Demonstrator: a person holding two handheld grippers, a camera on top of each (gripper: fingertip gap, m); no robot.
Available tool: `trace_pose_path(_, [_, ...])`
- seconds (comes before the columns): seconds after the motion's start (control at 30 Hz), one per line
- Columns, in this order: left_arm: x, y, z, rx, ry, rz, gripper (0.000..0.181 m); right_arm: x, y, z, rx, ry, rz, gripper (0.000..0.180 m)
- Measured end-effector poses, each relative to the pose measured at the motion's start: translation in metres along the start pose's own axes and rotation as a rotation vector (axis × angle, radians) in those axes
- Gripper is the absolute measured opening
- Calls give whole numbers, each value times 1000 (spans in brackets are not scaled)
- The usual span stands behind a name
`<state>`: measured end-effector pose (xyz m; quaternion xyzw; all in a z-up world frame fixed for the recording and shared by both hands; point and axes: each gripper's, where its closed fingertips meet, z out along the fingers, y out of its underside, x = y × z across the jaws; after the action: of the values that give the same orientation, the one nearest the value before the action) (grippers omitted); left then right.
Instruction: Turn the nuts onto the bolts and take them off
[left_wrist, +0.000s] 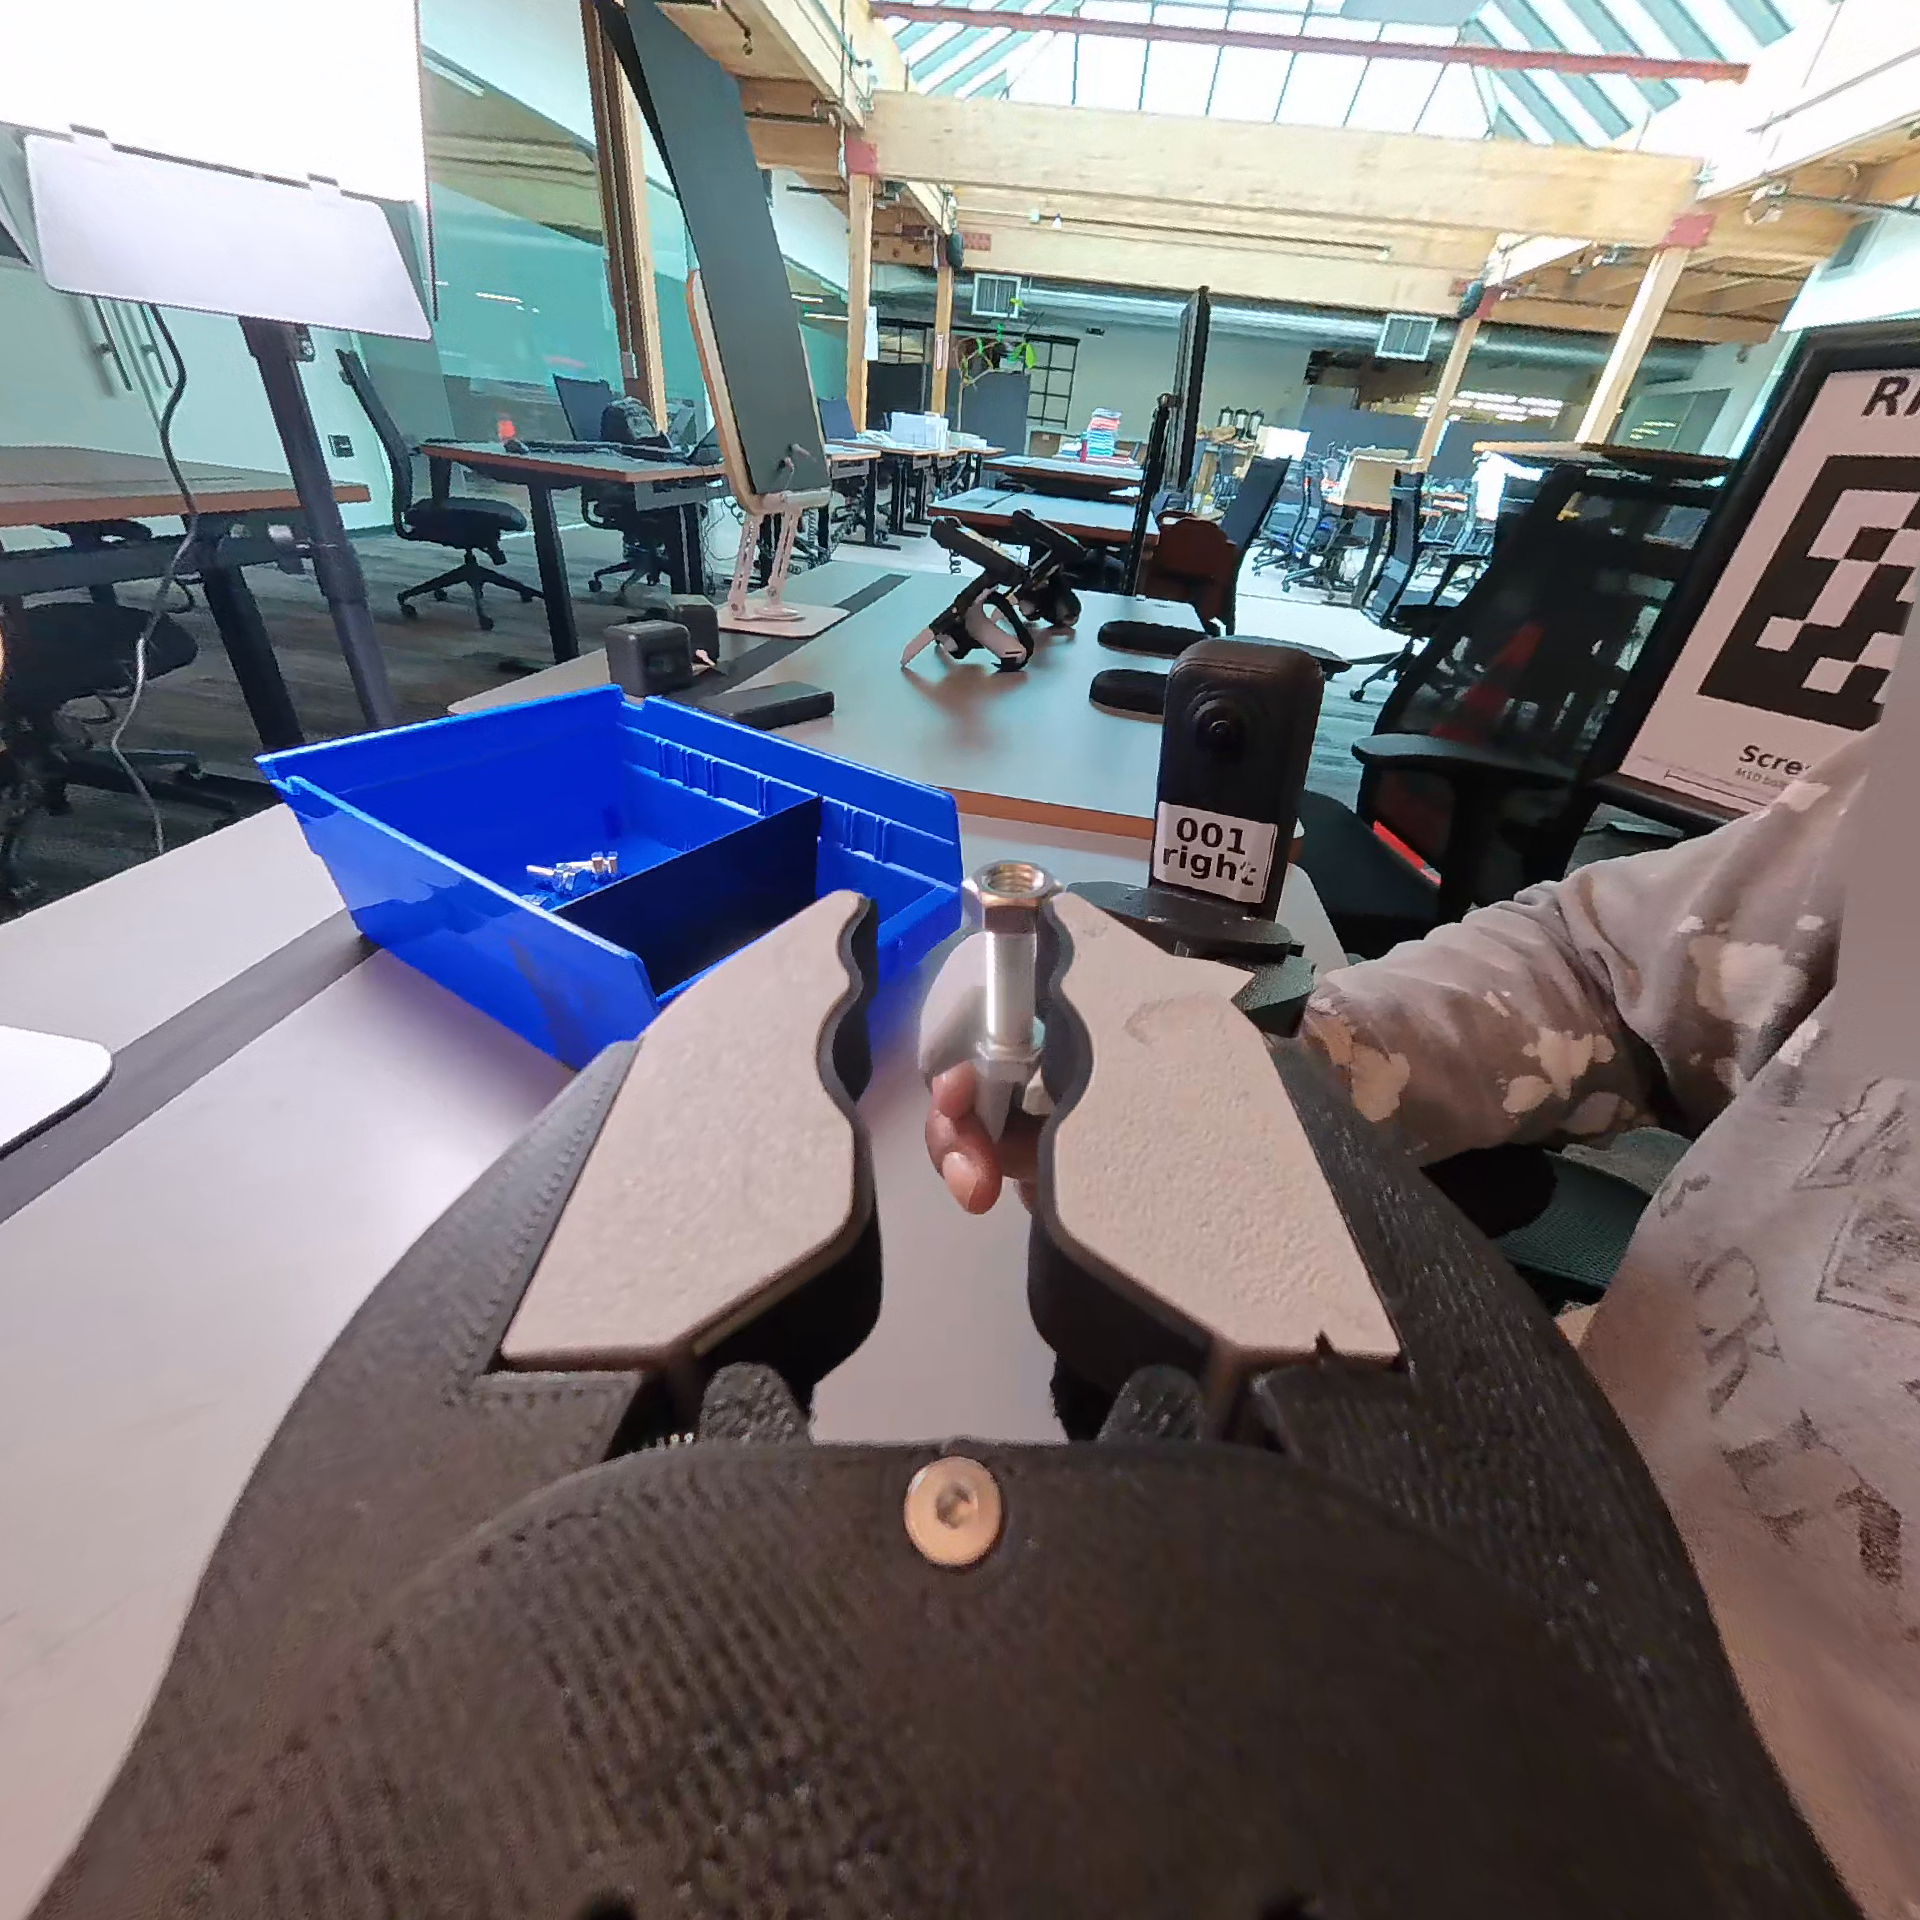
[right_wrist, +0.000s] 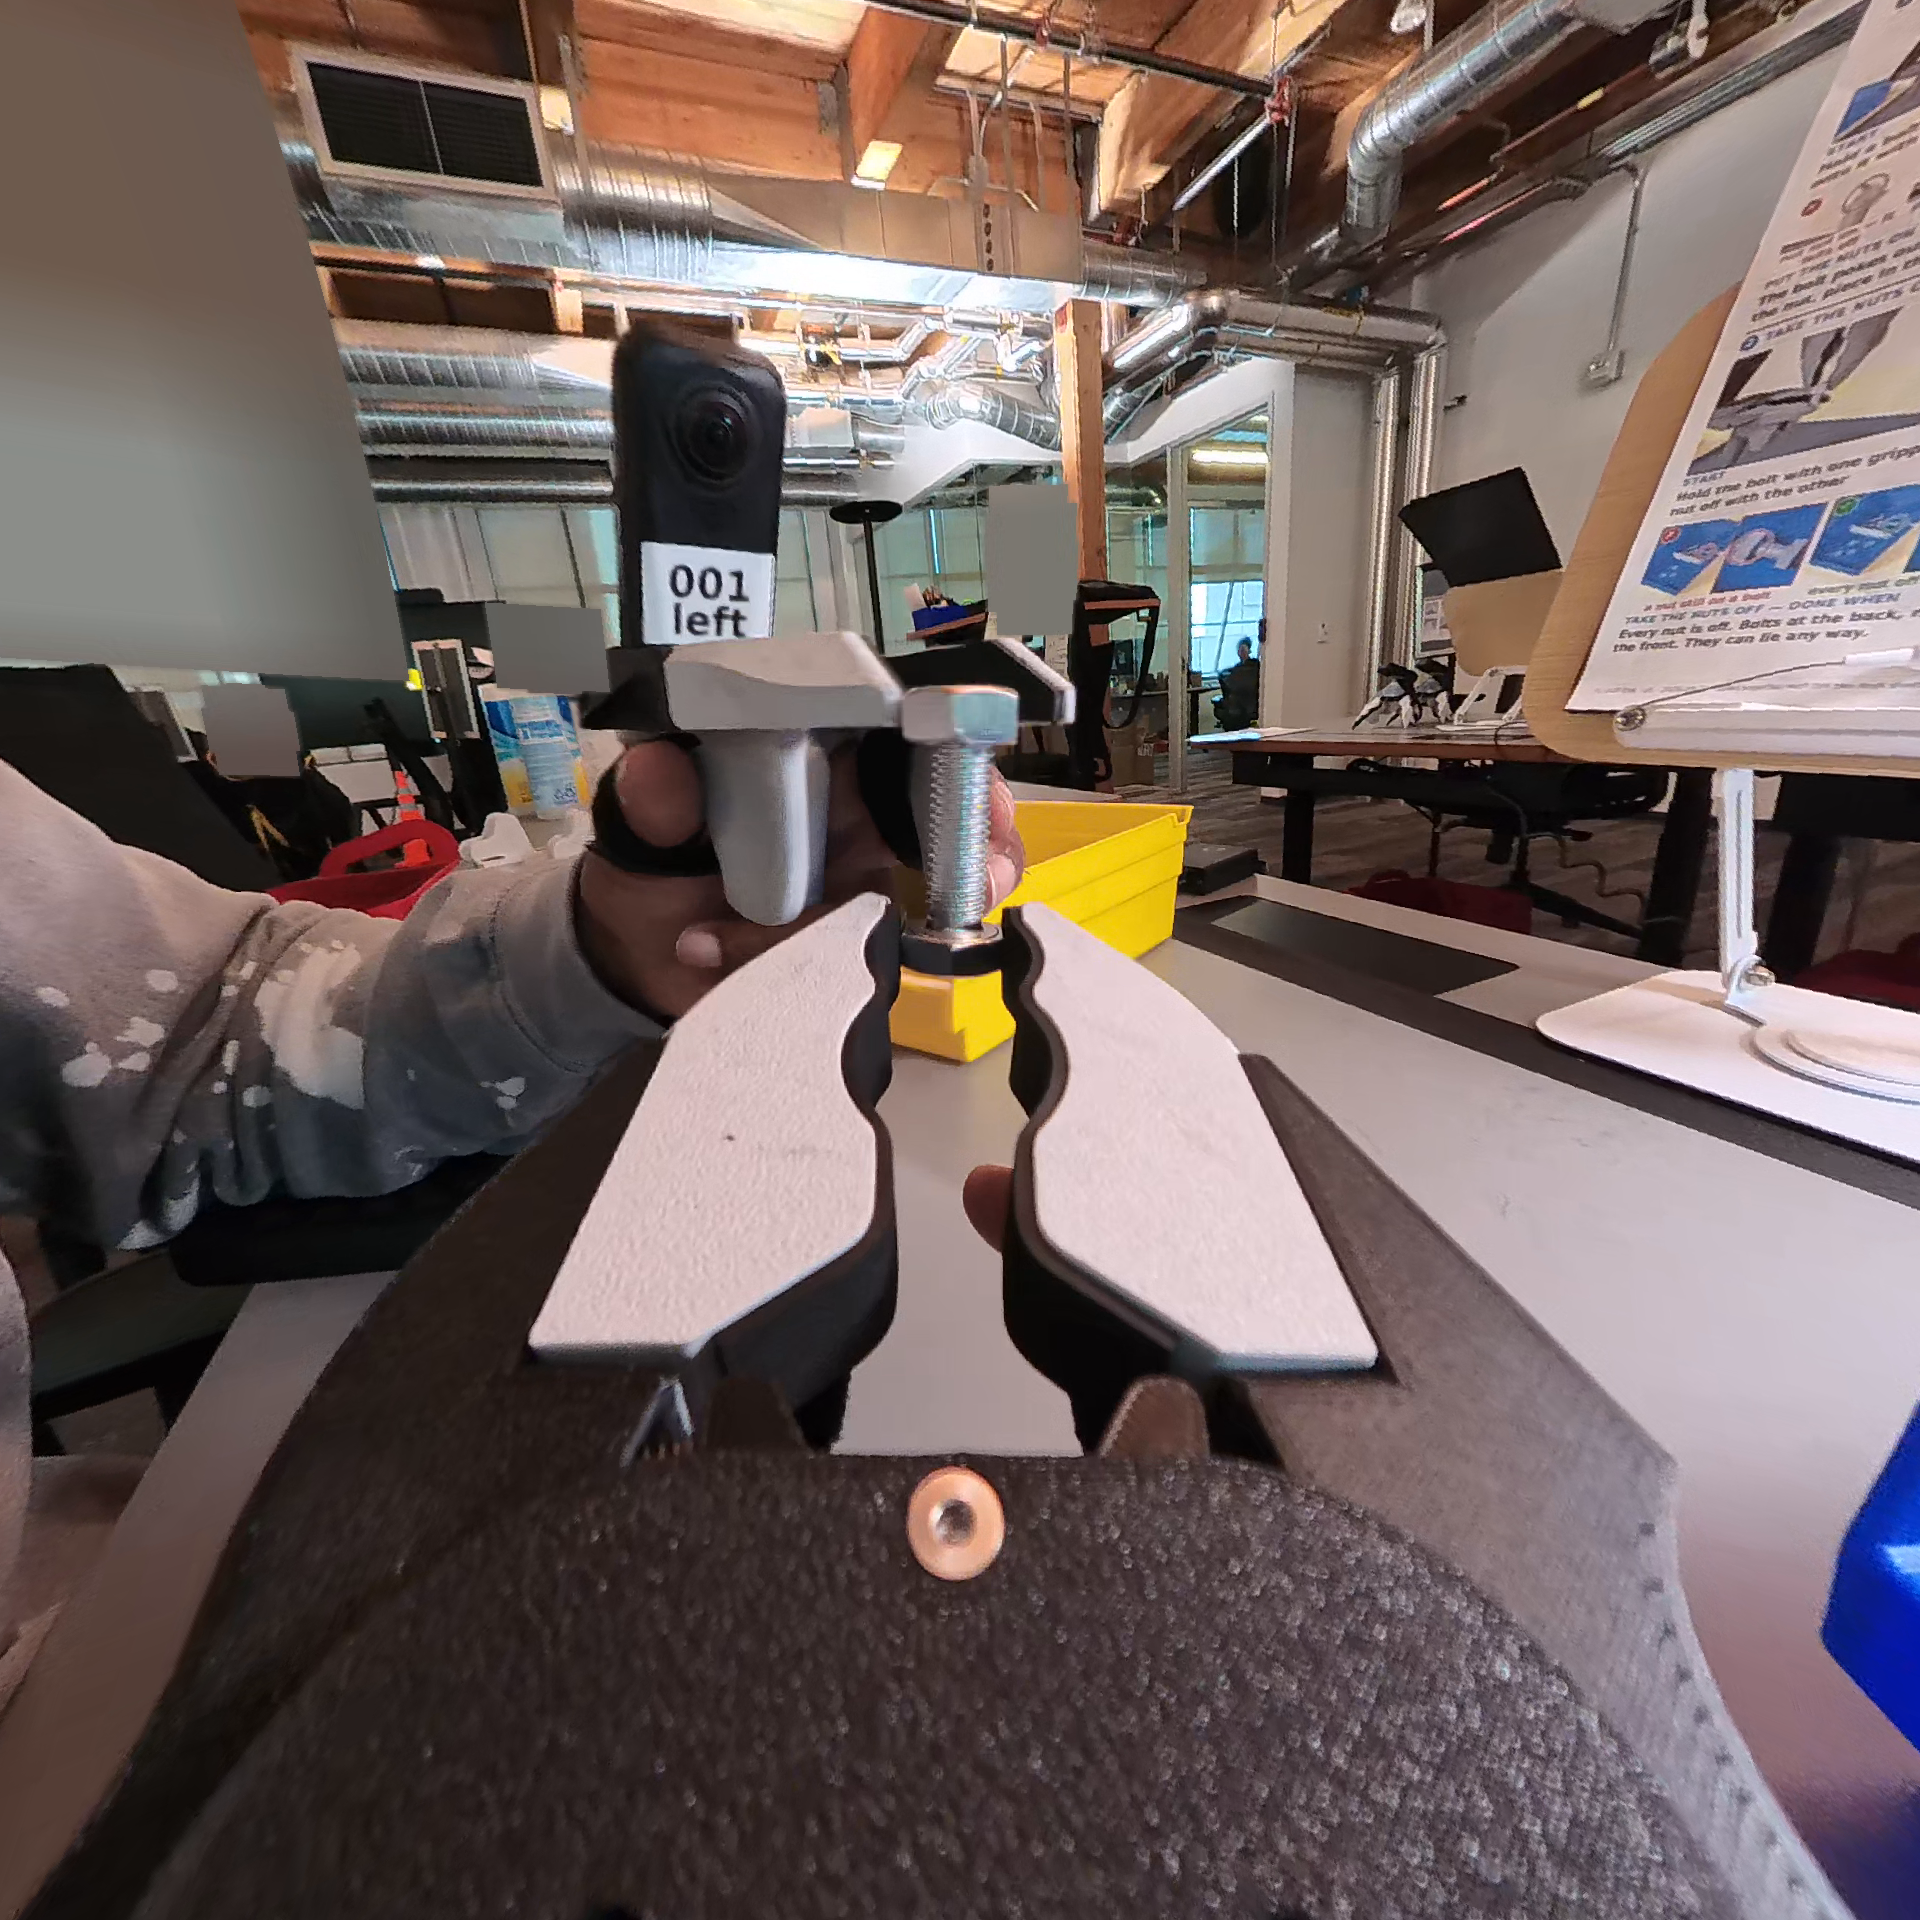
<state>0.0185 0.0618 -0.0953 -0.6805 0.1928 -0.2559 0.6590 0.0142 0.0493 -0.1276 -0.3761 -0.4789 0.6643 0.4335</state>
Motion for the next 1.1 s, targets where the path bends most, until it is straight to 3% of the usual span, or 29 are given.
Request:
trace_pose_path(0.13, [-10,-4,-7,12,-40,7,25,-3,-7,-2,30,-21,4,18])
trace_pose_path(0.57, [12,-1,4,22,99,-85,33,-4,0,0,-5,-12,-38,18])
trace_pose_path(0.77, [15,5,6,-1,97,-70,18,-5,4,1,-29,-7,-77,18])
trace_pose_path(1.1, [2,13,8,-111,-127,162,18,9,12,1,-92,97,-138,18])
